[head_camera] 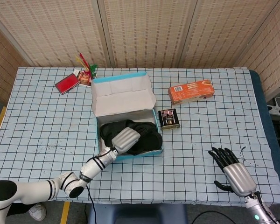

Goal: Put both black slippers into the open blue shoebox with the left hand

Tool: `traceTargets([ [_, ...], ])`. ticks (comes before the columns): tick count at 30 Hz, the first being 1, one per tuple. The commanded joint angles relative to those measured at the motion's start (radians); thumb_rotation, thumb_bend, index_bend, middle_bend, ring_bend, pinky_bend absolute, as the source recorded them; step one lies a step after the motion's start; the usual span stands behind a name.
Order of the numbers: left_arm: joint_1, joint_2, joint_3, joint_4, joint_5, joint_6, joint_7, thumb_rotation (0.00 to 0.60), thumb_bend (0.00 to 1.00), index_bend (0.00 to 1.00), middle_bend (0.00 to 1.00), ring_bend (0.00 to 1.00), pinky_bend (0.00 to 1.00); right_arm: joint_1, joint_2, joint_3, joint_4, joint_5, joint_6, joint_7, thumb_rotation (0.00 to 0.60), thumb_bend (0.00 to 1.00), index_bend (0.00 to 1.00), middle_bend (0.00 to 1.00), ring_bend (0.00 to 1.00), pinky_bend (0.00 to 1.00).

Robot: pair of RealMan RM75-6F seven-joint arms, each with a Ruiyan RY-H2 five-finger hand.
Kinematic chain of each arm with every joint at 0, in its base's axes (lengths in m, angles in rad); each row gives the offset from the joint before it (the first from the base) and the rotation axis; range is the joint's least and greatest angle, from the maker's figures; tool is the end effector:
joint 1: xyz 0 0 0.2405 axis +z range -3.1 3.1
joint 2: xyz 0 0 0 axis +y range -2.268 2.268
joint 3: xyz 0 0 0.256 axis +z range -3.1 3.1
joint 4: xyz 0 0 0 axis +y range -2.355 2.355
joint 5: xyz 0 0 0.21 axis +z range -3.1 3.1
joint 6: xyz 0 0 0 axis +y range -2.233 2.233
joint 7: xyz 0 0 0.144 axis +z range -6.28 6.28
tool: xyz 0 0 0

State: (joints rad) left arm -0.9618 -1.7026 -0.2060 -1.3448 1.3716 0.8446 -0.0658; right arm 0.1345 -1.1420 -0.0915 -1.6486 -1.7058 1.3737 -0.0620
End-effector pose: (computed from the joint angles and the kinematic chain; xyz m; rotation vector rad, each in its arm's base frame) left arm -0.0419 0.3455 -0.0679 -2.1610 -1.0281 -1.2783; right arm -0.2833 -0.1572 0.1060 1.7436 -0.9515 0.8789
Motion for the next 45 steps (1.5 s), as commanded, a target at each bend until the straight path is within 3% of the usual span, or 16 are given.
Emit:
traceTargets([
  [1,-0.005,-0.008,-0.002,0.007,-0.009,-0.004,0.011,0.600,0.41,0.05,0.19,0.19,0.12,0.000,0.001,0.000,-0.001,0.001,-0.001,0.000,0.600,0.11,0.00,0.00,0.00,0.00],
  [11,0.012,-0.069,0.021,0.093,-0.043,0.018,0.085,0.600,0.41,0.26,0.37,0.36,0.27,-0.002,0.009,-0.001,-0.004,-0.006,0.013,0.013,0.600,0.11,0.00,0.00,0.00,0.00],
  [22,0.016,-0.105,0.048,0.160,-0.055,-0.023,0.088,0.600,0.41,0.28,0.39,0.38,0.29,-0.005,0.011,0.001,-0.003,-0.005,0.020,0.016,0.600,0.11,0.00,0.00,0.00,0.00],
  [27,0.020,-0.098,0.035,0.146,-0.019,0.025,0.063,0.600,0.41,0.28,0.39,0.37,0.26,-0.004,0.011,-0.001,-0.003,-0.005,0.017,0.014,0.600,0.11,0.00,0.00,0.00,0.00],
  [34,0.024,-0.100,0.071,0.179,-0.003,0.010,0.106,0.600,0.41,0.23,0.34,0.26,0.19,-0.005,0.012,-0.005,-0.007,-0.015,0.019,0.014,0.600,0.11,0.00,0.00,0.00,0.00],
  [41,0.030,-0.139,0.092,0.253,-0.001,-0.005,0.124,0.600,0.41,0.10,0.13,0.04,0.09,-0.005,0.014,-0.007,-0.008,-0.017,0.019,0.018,0.600,0.11,0.00,0.00,0.00,0.00],
  [45,0.030,-0.146,0.087,0.266,0.010,0.012,0.127,0.600,0.41,0.06,0.07,0.01,0.08,-0.004,0.016,-0.008,-0.008,-0.017,0.018,0.021,0.600,0.11,0.00,0.00,0.00,0.00],
])
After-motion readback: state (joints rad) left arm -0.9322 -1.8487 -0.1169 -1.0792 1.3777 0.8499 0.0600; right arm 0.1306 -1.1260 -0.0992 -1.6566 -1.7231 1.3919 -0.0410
